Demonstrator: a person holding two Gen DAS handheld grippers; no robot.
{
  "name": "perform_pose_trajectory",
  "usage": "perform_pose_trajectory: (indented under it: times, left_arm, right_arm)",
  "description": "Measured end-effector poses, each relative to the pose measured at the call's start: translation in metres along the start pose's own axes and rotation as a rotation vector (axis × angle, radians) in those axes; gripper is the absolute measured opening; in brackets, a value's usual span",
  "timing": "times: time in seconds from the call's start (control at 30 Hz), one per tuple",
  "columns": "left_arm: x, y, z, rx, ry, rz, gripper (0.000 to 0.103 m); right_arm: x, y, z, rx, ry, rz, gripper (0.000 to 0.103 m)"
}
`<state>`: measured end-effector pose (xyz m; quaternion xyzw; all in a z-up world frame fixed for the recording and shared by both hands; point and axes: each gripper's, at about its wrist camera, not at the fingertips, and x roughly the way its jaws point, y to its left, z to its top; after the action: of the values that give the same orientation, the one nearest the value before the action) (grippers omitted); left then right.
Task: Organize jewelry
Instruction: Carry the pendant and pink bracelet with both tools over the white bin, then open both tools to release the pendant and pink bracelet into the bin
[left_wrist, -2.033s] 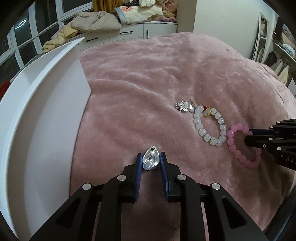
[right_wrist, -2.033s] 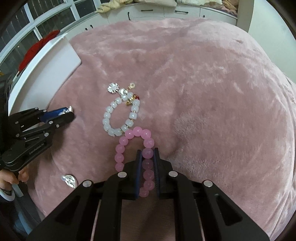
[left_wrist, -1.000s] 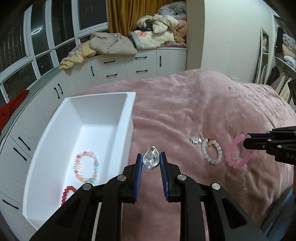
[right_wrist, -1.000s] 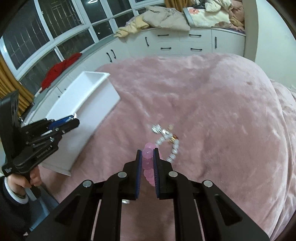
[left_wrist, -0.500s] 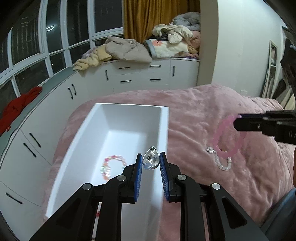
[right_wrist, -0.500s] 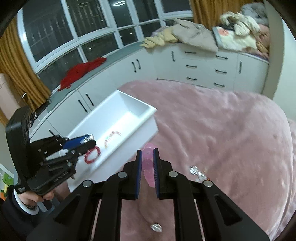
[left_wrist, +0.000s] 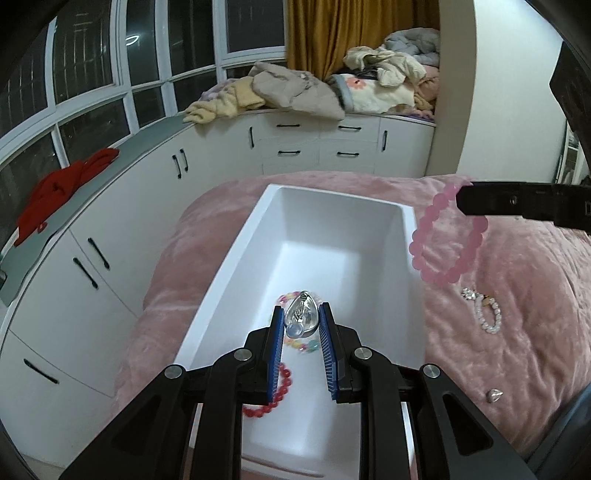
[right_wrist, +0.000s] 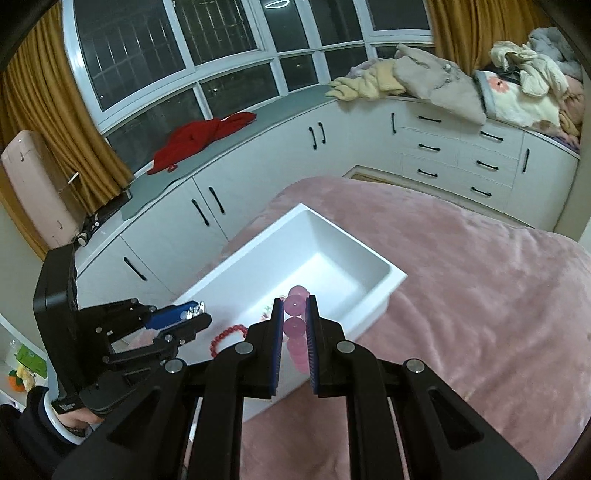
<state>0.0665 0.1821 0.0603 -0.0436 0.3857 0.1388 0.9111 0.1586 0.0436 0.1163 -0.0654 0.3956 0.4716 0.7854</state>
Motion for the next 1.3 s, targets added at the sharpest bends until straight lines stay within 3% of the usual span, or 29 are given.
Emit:
perform_pose_trajectory:
  times: [0.57, 0.87, 1.2, 1.3]
  left_arm:
    - [0.048, 0.021, -0.024, -0.006, 0.129, 0.023, 0.024]
    - [0.078, 0.007, -0.033, 0.044, 0.189, -0.01, 0.024]
    - [0.091, 0.0, -0.033, 0.096, 0.23, -0.004, 0.025]
    - [0.091, -0.002, -0.032, 0.103, 0.228, 0.005, 0.03]
  right_arm:
    - [0.084, 0.01, 0.017, 0.021, 0.101, 0.061, 0.013]
    - [0.143, -0.002, 0.01, 0.069, 0.188, 0.044, 0.013]
    - [0.167, -0.001, 0.01, 0.021, 0.225, -0.016, 0.015]
    - [0.169, 0.003, 0.01, 0.011, 0.23, -0.013, 0.015]
